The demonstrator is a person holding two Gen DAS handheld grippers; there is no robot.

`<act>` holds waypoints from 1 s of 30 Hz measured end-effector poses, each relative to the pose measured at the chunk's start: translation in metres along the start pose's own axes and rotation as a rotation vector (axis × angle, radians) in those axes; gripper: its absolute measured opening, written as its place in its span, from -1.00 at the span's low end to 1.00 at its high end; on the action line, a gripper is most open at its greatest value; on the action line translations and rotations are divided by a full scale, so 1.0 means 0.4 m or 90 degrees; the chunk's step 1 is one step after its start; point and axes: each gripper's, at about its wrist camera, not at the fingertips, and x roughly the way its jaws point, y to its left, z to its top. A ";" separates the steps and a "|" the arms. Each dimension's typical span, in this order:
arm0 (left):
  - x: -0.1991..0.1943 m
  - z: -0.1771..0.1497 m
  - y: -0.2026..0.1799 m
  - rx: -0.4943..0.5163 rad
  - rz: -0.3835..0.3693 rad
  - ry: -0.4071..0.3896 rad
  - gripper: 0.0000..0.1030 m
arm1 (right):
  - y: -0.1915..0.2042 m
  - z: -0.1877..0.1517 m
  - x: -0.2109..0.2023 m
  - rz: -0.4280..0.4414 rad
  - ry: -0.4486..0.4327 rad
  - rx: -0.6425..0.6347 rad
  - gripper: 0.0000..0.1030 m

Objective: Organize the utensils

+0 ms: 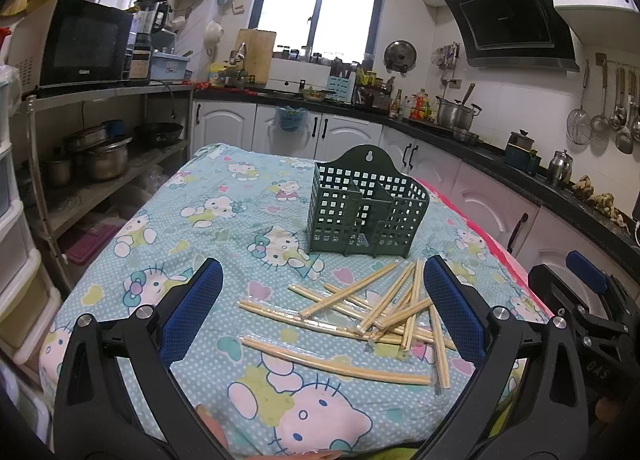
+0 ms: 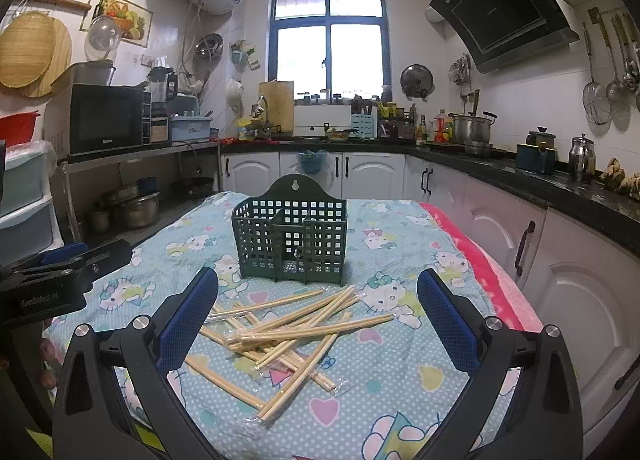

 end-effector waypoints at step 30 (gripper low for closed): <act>0.029 0.015 0.177 -0.087 0.034 0.089 0.80 | -0.005 0.012 0.097 0.039 0.090 -0.009 0.88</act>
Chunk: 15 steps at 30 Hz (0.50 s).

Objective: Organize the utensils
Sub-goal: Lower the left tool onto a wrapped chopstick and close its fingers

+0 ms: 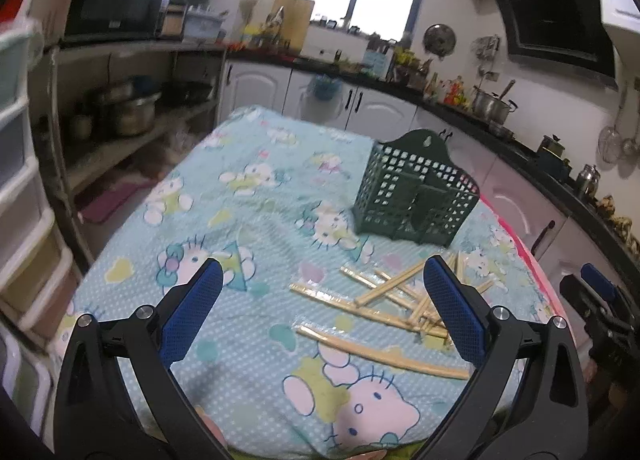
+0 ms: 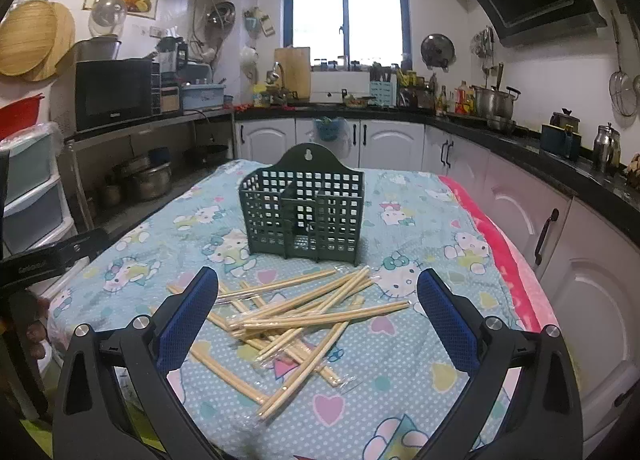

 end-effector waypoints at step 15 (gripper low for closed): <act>0.116 -0.065 0.037 -0.040 -0.039 0.175 0.45 | -0.095 0.014 0.134 -0.073 0.098 -0.009 0.87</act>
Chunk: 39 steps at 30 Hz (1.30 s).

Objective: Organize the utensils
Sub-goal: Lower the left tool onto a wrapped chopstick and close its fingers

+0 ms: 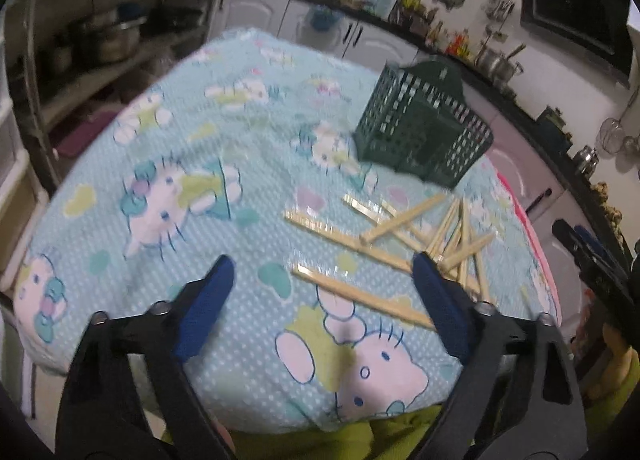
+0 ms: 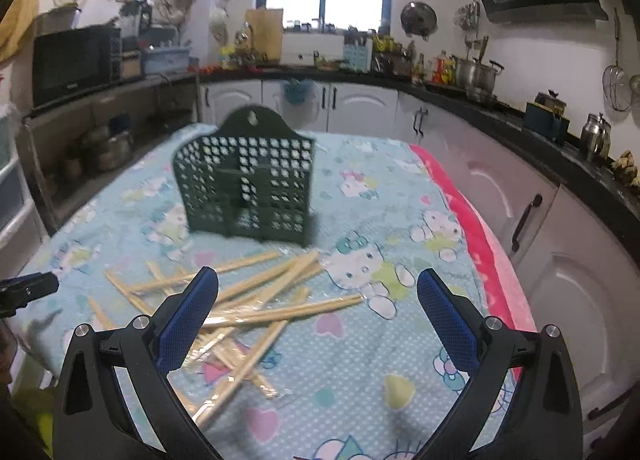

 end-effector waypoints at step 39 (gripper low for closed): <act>0.195 0.062 0.063 -0.122 0.023 0.105 -0.62 | -0.161 -0.035 0.353 0.077 0.301 0.304 -0.36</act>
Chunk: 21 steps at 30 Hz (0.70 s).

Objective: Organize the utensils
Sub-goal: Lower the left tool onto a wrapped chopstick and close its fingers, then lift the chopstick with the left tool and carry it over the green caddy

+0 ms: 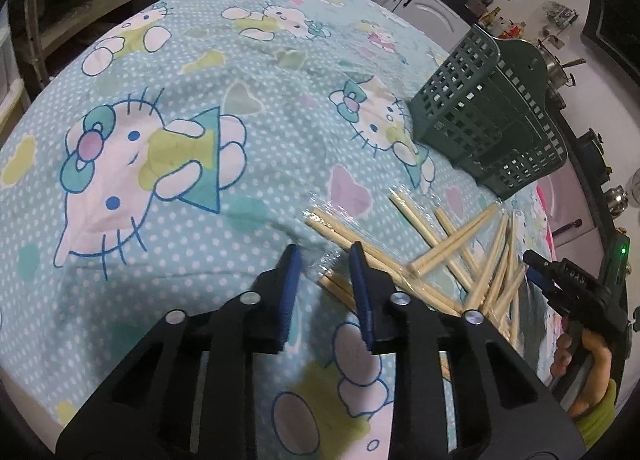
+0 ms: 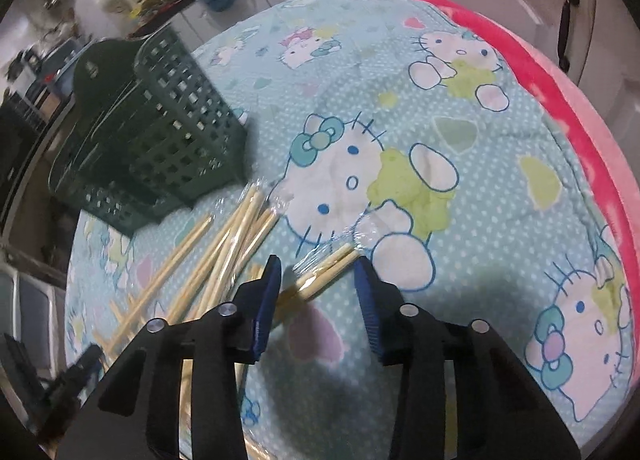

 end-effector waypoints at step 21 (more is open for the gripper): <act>-0.003 0.005 0.054 -0.028 -0.072 -0.002 -0.90 | -0.025 0.051 0.010 0.000 -0.017 0.019 -0.90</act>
